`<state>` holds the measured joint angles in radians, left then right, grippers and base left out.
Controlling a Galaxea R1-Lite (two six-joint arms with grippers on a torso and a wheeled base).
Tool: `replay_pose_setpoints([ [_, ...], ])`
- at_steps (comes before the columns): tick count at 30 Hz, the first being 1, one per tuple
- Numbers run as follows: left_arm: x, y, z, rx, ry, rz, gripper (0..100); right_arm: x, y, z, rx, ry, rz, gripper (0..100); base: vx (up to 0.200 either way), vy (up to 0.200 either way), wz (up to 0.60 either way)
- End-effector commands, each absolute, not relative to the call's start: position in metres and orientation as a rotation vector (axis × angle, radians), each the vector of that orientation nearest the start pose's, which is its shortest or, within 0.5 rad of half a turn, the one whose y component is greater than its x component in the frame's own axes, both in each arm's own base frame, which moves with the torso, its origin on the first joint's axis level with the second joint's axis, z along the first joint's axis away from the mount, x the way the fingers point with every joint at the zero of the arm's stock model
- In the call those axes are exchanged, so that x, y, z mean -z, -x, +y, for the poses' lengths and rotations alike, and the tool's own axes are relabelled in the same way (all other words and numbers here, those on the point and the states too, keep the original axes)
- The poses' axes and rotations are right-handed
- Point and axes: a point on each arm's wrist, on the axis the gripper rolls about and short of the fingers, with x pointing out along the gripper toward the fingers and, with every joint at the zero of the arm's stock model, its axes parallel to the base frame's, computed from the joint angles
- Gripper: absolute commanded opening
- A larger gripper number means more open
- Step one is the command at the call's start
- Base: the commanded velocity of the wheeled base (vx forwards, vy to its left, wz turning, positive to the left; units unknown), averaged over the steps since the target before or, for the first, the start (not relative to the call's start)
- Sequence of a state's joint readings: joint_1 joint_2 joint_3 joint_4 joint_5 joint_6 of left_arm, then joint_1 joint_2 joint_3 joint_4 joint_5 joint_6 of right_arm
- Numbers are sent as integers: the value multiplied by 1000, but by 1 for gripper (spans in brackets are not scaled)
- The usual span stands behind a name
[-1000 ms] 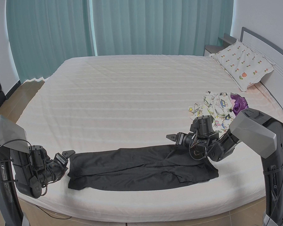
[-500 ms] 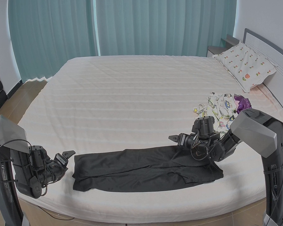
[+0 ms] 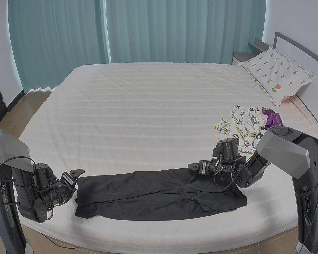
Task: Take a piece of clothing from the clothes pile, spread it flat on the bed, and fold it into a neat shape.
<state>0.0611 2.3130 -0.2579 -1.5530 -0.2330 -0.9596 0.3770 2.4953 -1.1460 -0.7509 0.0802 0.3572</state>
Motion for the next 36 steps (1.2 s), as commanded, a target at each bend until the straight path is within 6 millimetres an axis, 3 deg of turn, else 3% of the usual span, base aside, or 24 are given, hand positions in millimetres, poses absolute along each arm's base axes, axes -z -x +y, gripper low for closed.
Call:
replay_pose_setpoints([
  [1, 16, -279, 12, -75, 1010, 525, 100, 36, -400, 171, -353, -232, 682, 100, 0, 0, 0],
  [7, 16, -279, 12, -75, 1010, 525, 100, 47, -397, 178, -382, -192, 681, 100, 0, 0, 0],
  [8, 16, -279, 12, -75, 1010, 525, 100, 48, -397, 178, -382, -190, 682, 0, 0, 0, 0],
  [34, 16, -280, 12, -74, 1011, 522, 100, 40, -412, 192, -395, -179, 565, 0, 0, 0, 0],
  [35, 17, -280, 12, -75, 1011, 523, 100, 42, -411, 192, -393, -175, 575, 100, 0, 0, 0],
  [36, 16, -280, 12, -74, 1011, 522, 100, 42, -412, 191, -391, -175, 576, 100, 0, 0, 0],
])
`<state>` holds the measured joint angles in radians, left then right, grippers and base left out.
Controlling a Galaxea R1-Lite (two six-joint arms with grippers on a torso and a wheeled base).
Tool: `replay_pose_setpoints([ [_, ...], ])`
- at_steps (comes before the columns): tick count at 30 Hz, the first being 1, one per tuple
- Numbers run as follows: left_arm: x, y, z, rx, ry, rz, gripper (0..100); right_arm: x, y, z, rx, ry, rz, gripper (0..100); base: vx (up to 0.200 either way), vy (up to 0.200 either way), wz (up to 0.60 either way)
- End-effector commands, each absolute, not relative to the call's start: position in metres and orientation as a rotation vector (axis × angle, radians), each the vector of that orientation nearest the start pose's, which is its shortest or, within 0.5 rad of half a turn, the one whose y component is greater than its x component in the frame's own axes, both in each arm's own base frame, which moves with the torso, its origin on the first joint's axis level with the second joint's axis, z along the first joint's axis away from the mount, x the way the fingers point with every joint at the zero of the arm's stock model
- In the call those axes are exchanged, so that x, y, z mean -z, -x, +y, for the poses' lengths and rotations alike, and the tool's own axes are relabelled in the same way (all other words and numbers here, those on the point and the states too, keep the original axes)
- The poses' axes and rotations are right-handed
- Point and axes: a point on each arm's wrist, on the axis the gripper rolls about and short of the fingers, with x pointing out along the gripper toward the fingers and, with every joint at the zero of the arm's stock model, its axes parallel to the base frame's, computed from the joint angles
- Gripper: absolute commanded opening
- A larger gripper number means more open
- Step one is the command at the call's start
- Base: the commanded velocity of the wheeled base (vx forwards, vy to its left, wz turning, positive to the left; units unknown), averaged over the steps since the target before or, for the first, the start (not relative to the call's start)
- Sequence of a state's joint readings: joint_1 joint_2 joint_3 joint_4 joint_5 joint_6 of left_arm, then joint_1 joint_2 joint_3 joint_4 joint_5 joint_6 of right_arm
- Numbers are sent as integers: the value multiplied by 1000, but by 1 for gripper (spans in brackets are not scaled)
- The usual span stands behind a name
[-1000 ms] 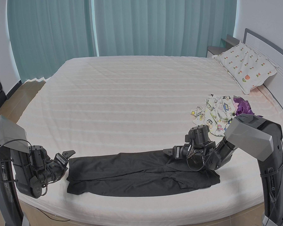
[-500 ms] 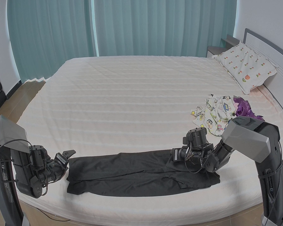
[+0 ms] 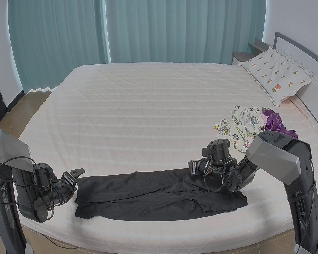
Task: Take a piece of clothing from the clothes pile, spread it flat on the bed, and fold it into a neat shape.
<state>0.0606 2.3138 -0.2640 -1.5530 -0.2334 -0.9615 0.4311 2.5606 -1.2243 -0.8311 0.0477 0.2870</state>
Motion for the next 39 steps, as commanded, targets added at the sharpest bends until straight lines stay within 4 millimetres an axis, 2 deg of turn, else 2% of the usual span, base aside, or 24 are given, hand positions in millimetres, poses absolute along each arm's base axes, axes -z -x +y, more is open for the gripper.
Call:
replay_pose_setpoints([
  [1, 16, -280, 12, -73, 1011, 521, 100, 42, -412, 192, -393, -175, 573, 100, 0, 0, 0],
  [4, 16, -280, 12, -74, 1011, 522, 100, 43, -412, 192, -393, -181, 565, 100, 0, 0, 0],
  [7, 16, -280, 12, -74, 1011, 522, 100, 34, -415, 189, -385, -201, 542, 100, 0, 0, 0],
  [11, 16, -280, 12, -74, 1011, 522, 100, 7, -420, 169, -332, -264, 504, 100, 0, 0, 0],
  [14, 16, -280, 12, -73, 1013, 523, 100, -2, -417, 148, -286, -320, 519, 100, 0, 0, 0],
  [15, 16, -280, 12, -73, 1013, 523, 100, -1, -414, 138, -259, -340, 537, 100, 0, 0, 0],
  [21, 16, -280, 12, -73, 1013, 523, 100, 12, -407, 109, -195, -363, 601, 100, 0, 0, 0],
  [28, 16, -280, 12, -72, 1013, 521, 100, 28, -393, 107, -225, -394, 687, 100, 0, 0, 0],
  [29, 16, -280, 12, -72, 1013, 521, 100, 28, -393, 107, -225, -394, 688, 0, 0, 0, 0],
  [33, 16, -280, 12, -72, 1013, 521, 100, 41, -390, 106, -214, -388, 729, 0, 0, 0, 0],
  [39, 16, -280, 12, -72, 1013, 521, 100, 40, -395, 99, -196, -398, 711, 0, 0, 0, 0],
])
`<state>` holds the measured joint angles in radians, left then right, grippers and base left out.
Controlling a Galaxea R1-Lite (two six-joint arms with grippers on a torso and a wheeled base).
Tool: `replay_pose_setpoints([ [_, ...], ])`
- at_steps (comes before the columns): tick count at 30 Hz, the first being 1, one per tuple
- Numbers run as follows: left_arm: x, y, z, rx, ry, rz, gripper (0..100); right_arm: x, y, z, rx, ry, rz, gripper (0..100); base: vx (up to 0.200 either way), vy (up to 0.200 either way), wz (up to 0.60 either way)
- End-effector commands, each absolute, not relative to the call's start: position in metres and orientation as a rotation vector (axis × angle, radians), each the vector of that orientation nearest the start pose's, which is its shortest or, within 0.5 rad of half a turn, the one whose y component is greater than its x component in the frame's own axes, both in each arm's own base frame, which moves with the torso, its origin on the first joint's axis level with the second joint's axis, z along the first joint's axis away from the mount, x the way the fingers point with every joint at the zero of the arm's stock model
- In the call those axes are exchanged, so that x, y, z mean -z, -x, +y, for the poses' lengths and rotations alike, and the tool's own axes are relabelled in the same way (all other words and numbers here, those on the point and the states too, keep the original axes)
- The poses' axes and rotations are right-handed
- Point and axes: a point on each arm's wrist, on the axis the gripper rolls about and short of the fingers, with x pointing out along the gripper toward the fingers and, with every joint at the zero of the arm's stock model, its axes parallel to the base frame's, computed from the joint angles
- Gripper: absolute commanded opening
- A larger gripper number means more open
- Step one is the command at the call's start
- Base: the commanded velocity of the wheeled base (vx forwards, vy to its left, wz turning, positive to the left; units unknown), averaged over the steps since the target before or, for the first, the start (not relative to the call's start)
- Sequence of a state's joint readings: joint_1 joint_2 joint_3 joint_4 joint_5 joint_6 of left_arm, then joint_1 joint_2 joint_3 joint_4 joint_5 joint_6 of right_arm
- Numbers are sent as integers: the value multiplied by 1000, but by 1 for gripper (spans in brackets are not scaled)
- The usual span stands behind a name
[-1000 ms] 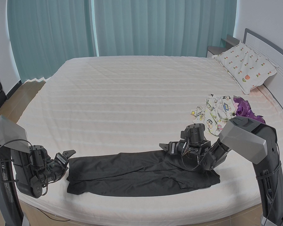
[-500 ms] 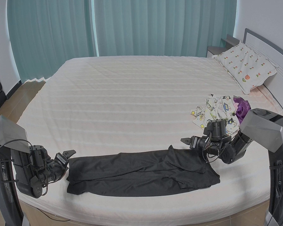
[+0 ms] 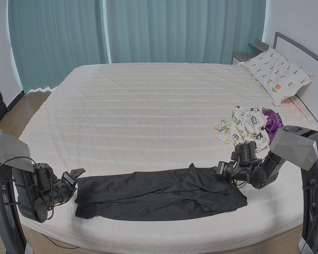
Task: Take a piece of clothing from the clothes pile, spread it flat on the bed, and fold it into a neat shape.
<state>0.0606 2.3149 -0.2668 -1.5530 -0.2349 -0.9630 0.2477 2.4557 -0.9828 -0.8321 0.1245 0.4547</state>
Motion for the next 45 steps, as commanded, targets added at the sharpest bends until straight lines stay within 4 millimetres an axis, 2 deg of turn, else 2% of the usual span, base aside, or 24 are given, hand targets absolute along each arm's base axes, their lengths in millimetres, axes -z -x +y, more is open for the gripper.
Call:
replay_pose_setpoints([
  [1, 16, -280, 12, -72, 1013, 521, 100, 39, -397, 97, -195, -401, 701, 0, 0, 0, 0],
  [5, 16, -280, 12, -72, 1013, 521, 100, 33, -401, 91, -184, -409, 675, 0, 0, 0, 0],
  [10, 16, -280, 12, -72, 1013, 521, 100, 36, -397, 91, -178, -420, 694, 0, 0, 0, 0],
  [11, 16, -280, 12, -72, 1013, 521, 100, 39, -397, 91, -177, -419, 698, 100, 0, 0, 0],
  [17, 16, -280, 12, -73, 1012, 519, 100, 32, -402, 84, -158, -429, 670, 100, 0, 0, 0],
  [19, 16, -280, 12, -73, 1012, 519, 100, 26, -401, 81, -152, -435, 660, 100, 0, 0, 0],
  [21, 16, -280, 12, -72, 1009, 519, 100, 12, -398, 74, -132, -477, 639, 100, 0, 0, 0],
  [25, 14, -277, 16, -72, 954, 512, 100, -4, -378, 64, -94, -540, 647, 100, 0, 0, 0],
  [29, 14, -276, 24, -79, 871, 505, 100, -11, -354, 59, -62, -586, 667, 100, 0, 0, 0],
  [30, 12, -277, 26, -80, 865, 492, 100, -12, -343, 57, -45, -613, 667, 100, 0, 0, 0],
  [33, 5, -279, 30, -77, 858, 461, 100, -11, -330, 55, -21, -640, 670, 100, 0, 0, 0],
  [34, 2, -282, 31, -73, 834, 462, 100, -7, -318, 50, 2, -655, 670, 100, 0, 0, 0],
  [35, 2, -282, 31, -73, 834, 462, 100, -7, -318, 50, 2, -655, 670, 100, 0, 0, 0],
  [39, 7, -308, 35, -86, 758, 552, 100, 7, -296, 41, 37, -683, 675, 100, 0, 0, 0],
  [45, 12, -314, 34, -86, 752, 632, 100, 16, -291, 42, 46, -787, 646, 100, 0, 0, 0],
])
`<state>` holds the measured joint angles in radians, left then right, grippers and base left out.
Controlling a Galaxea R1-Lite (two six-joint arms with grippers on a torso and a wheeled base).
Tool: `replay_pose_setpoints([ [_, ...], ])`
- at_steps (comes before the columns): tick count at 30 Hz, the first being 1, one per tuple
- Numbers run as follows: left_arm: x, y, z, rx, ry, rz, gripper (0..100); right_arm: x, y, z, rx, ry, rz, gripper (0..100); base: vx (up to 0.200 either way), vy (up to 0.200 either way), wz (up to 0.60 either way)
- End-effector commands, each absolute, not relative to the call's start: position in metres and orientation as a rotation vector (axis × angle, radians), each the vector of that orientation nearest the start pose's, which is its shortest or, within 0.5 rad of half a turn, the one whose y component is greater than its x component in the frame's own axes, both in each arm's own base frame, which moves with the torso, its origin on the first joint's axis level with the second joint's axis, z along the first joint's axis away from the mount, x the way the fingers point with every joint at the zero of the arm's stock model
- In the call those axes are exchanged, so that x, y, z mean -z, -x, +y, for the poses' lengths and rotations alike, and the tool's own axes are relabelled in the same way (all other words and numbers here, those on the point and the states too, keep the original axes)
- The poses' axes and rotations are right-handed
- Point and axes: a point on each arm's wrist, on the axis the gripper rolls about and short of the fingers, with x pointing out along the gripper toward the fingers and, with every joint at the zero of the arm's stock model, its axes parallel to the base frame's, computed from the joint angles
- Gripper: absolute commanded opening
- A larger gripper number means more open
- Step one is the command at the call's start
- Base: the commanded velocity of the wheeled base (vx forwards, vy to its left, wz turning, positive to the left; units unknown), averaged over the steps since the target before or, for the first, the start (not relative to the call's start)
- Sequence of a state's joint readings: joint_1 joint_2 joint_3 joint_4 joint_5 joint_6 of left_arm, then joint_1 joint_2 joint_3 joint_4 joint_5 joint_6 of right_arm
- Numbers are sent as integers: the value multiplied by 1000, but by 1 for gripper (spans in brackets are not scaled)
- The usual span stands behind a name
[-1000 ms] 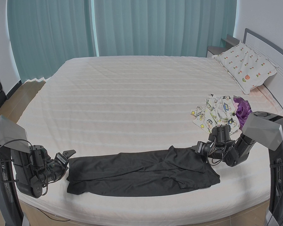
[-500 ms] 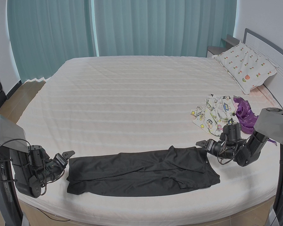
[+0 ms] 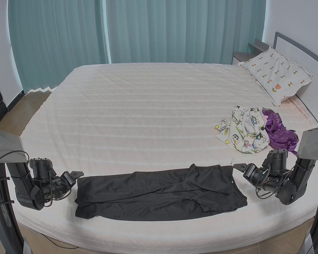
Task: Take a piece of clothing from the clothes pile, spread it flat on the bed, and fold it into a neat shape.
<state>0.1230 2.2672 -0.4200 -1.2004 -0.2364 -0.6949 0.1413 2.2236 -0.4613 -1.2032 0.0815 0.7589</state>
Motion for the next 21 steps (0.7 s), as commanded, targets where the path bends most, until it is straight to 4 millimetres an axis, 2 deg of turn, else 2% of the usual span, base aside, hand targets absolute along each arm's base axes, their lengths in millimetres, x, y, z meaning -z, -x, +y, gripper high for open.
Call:
replay_pose_setpoints([
  [1, 14, -314, 34, -57, 740, 644, 100, 19, -290, 41, 43, -794, 634, 100, 0, 0, 0],
  [7, 18, -320, 33, -22, 693, 651, 100, 20, -287, 41, 36, -801, 644, 100, 0, 0, 0],
  [18, 43, -323, 27, 9, 606, 713, 100, 19, -287, 41, 34, -805, 638, 100, 0, 0, 0],
  [19, 46, -325, 26, 11, 601, 719, 0, 18, -288, 41, 33, -805, 637, 100, 0, 0, 0],
  [21, 48, -328, 25, 13, 590, 714, 0, 18, -287, 41, 32, -806, 634, 100, 0, 0, 0],
])
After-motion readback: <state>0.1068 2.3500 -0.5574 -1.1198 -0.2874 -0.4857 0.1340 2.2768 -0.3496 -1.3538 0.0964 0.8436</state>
